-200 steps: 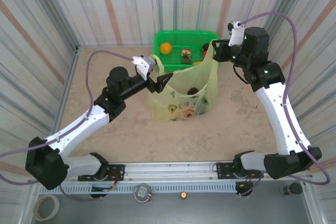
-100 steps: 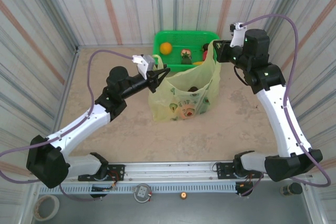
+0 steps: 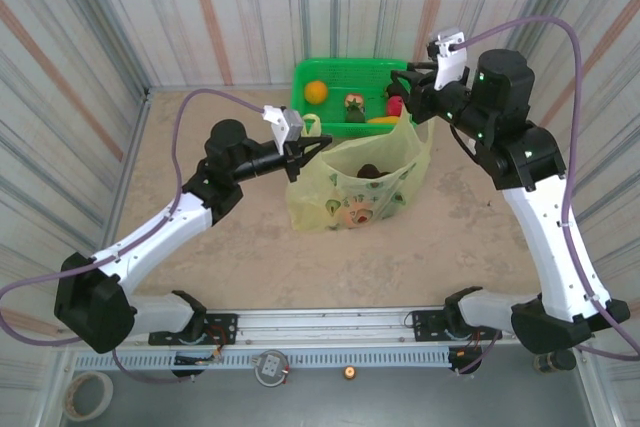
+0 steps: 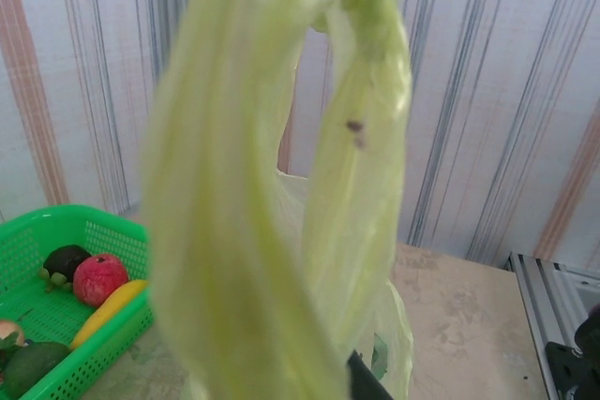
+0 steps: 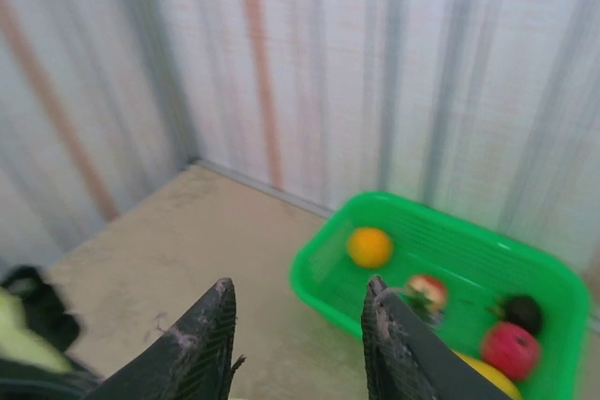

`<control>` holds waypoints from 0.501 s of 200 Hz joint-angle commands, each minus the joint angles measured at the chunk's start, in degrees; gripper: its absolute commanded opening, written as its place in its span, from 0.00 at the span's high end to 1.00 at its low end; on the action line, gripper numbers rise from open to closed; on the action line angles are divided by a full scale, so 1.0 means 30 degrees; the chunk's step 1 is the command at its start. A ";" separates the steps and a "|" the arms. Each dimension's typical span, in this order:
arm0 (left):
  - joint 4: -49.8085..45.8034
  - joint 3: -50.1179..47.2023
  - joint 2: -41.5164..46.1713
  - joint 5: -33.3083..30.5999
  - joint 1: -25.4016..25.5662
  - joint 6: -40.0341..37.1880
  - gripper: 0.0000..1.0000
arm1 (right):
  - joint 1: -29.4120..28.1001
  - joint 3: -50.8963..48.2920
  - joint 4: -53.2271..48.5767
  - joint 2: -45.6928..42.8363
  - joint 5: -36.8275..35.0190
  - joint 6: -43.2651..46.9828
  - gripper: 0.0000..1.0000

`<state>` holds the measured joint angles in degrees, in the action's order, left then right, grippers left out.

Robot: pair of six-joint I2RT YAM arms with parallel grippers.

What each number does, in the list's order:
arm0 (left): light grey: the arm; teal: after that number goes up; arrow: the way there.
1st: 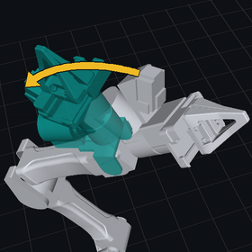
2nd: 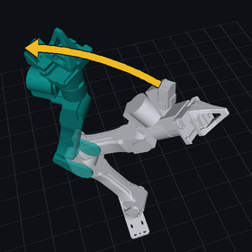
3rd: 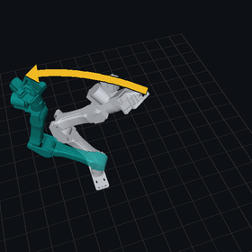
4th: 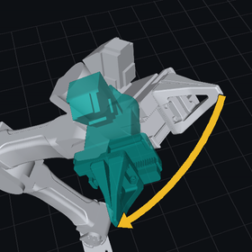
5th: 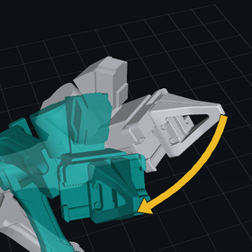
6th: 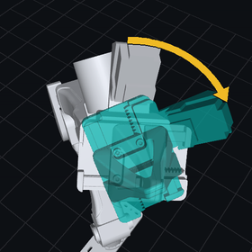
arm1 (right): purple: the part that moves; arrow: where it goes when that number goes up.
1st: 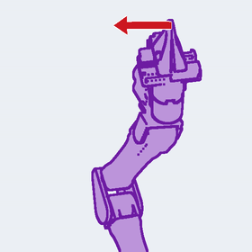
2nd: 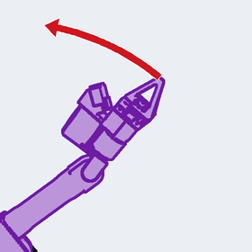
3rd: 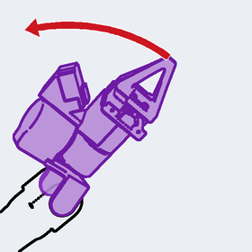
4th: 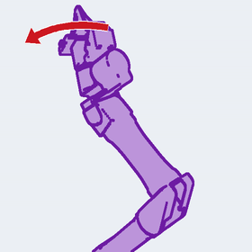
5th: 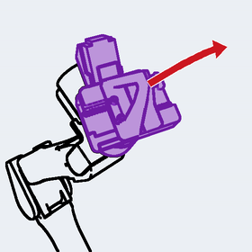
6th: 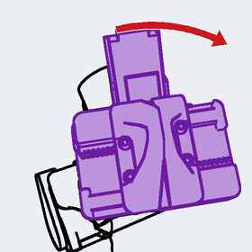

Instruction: Place the fake fruits into the plastic bag and tie a complex knot

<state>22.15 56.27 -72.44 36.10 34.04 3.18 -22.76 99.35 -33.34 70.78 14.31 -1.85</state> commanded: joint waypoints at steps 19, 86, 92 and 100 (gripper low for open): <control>-0.0010 0.0274 -0.0089 0.1705 -0.0175 -0.0650 1.00 | -0.1281 0.1370 -0.1643 0.2192 0.7138 -0.0504 0.61; 0.0015 0.0368 -0.0263 0.2557 -0.0171 -0.0683 1.00 | -0.2993 0.2006 -0.2216 0.4384 0.9943 -0.0968 0.56; 0.0024 0.0346 -0.0256 0.2579 -0.0184 -0.0726 1.00 | -0.3058 0.2090 -0.2243 0.4546 1.0101 -0.1012 0.56; 0.0021 0.0345 -0.0278 0.2628 -0.0183 -0.0726 1.00 | -0.3147 0.2170 -0.2299 0.4715 1.0040 -0.1005 0.57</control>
<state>22.15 56.27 -72.84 41.69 33.74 2.13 -31.53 103.35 -39.16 84.09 40.21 -3.27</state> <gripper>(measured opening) 0.047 0.440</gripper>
